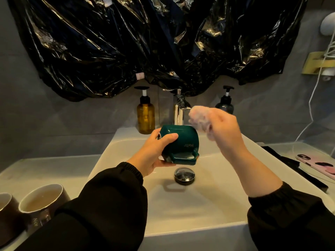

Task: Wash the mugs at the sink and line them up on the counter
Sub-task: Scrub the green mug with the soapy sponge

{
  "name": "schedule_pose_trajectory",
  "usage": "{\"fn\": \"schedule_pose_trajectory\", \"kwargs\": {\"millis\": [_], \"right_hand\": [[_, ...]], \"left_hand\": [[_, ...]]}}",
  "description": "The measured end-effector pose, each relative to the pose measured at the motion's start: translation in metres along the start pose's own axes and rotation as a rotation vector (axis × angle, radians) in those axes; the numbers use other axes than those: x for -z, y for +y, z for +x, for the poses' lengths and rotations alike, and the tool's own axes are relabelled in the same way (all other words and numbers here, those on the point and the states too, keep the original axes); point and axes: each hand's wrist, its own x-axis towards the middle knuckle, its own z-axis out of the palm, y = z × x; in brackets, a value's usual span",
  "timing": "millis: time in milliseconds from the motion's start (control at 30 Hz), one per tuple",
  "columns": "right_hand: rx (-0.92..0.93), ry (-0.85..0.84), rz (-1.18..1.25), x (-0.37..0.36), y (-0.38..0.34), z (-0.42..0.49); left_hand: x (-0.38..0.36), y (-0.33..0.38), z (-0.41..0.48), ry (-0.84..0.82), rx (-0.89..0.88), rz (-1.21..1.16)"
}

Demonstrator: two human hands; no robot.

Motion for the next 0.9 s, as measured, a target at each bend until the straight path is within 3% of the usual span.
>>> {"fn": "schedule_pose_trajectory", "kwargs": {"millis": [67, 100, 300, 500, 733, 800, 900], "right_hand": [[0.302, -0.201, -0.16, -0.009, 0.005, -0.007], [0.36, -0.283, -0.223, -0.014, 0.009, -0.007], [0.109, -0.418, -0.252, -0.009, 0.007, 0.003], [0.185, -0.46, -0.056, -0.002, 0.005, -0.01], [-0.195, -0.333, -0.074, -0.005, 0.005, 0.002], [-0.129, -0.252, -0.09, 0.0, 0.007, -0.001], [0.196, -0.224, -0.106, -0.002, 0.007, -0.008]], "left_hand": [[-0.001, 0.0, -0.002, -0.021, -0.028, 0.06], [-0.002, 0.0, -0.002, -0.037, -0.044, 0.107], [-0.009, 0.002, -0.005, -0.058, -0.068, 0.249], [-0.004, 0.005, -0.006, -0.031, -0.104, 0.293], [-0.011, 0.004, -0.006, -0.019, -0.142, 0.243], [-0.01, 0.005, -0.006, 0.003, -0.121, 0.178], [-0.006, 0.007, -0.005, 0.066, -0.101, 0.094]]}}
